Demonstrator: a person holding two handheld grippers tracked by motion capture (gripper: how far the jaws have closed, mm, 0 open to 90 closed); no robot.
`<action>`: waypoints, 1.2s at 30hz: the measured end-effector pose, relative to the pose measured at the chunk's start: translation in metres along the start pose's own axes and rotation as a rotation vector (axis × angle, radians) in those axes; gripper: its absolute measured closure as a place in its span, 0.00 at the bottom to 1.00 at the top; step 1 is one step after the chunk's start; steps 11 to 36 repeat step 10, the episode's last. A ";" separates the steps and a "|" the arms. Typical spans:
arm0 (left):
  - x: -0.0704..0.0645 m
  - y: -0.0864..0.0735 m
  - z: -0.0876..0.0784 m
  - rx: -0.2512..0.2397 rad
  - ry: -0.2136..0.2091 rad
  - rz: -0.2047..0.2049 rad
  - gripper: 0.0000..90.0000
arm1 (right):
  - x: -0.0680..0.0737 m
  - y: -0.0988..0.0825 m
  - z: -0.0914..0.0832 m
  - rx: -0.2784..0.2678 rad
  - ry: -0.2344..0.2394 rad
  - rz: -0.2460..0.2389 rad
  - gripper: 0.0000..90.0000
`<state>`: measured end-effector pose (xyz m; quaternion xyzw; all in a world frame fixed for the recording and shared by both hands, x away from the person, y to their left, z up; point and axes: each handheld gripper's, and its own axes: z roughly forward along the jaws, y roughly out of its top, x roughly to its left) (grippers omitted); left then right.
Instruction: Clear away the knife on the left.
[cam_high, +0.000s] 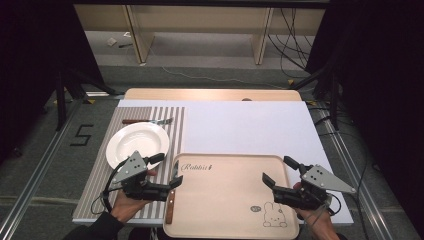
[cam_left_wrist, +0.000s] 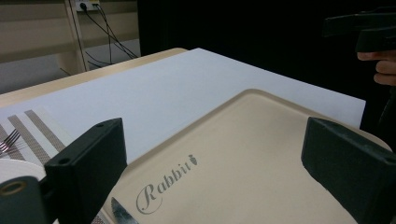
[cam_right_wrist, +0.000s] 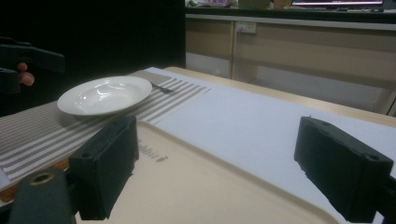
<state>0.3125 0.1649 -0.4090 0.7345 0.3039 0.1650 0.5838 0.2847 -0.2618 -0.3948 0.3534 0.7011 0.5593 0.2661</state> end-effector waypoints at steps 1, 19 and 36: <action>0.000 0.000 0.000 0.000 0.000 0.000 0.07 | 0.000 0.000 0.000 0.001 0.000 0.000 0.16; 0.000 0.000 0.001 0.007 -0.012 -0.006 0.07 | 0.000 0.000 0.000 0.003 -0.001 -0.001 0.16; 0.000 0.000 0.001 0.007 -0.012 -0.006 0.07 | 0.000 0.000 0.000 0.003 -0.001 -0.001 0.16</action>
